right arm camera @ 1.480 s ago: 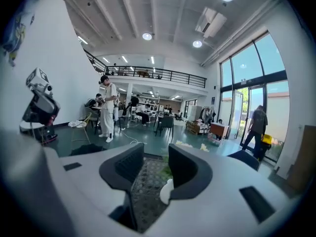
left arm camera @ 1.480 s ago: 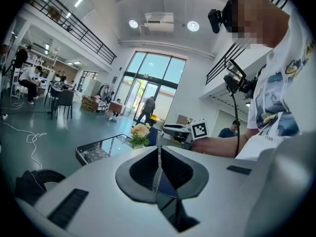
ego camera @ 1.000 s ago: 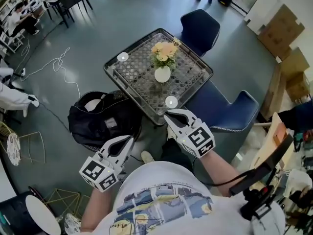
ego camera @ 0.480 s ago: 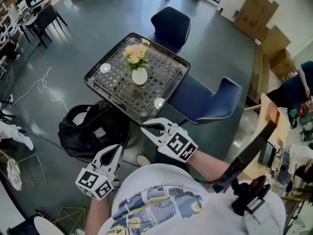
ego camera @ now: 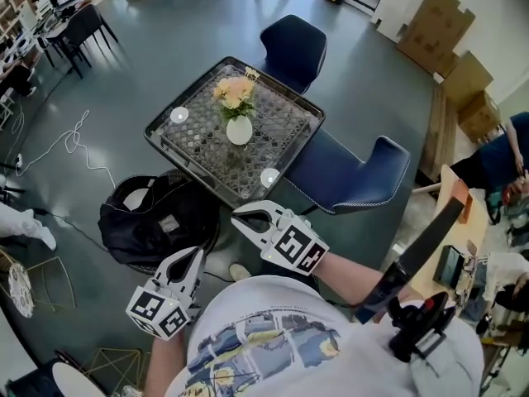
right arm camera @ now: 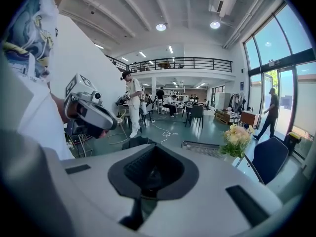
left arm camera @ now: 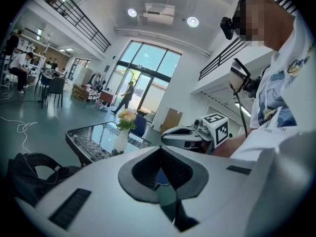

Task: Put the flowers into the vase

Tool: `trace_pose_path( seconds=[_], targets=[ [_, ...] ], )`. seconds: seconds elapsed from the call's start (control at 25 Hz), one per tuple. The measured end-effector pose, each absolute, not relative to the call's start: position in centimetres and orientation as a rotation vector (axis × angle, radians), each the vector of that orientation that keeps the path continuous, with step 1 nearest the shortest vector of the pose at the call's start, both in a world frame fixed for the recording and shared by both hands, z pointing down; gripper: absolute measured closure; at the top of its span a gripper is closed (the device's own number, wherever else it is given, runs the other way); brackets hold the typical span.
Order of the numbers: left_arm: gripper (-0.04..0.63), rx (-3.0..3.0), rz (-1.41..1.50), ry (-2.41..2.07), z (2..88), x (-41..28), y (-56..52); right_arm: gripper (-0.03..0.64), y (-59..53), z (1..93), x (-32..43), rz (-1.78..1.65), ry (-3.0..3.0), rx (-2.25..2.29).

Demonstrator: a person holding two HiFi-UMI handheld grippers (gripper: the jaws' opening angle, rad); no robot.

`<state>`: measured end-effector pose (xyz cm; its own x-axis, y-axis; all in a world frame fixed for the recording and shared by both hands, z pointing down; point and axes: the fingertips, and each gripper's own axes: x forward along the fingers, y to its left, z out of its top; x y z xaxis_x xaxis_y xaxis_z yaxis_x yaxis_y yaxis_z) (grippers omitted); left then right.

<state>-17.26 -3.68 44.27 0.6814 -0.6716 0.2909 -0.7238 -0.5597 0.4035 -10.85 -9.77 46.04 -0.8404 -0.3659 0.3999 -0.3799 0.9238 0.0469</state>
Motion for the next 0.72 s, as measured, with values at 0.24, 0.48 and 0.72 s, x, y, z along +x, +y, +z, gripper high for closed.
trace_pose_path(
  seconds=[0.24,0.48,0.72],
  targets=[
    [0.586,2.394,0.143,-1.084,44.4,-18.0,-4.9,0.607,-10.9,45.8,-11.8,0.024,-2.673,0.518],
    [0.586,2.399,0.136,-1.087,44.4,-18.1,-6.3,0.607,-12.3,45.8,-11.9,0.02,-2.675,0.513],
    [0.586,2.382,0.142,-1.097,44.4,-18.1,-8.8,0.607,-15.0,45.8,-11.8,0.022,-2.678,0.51]
  ],
)
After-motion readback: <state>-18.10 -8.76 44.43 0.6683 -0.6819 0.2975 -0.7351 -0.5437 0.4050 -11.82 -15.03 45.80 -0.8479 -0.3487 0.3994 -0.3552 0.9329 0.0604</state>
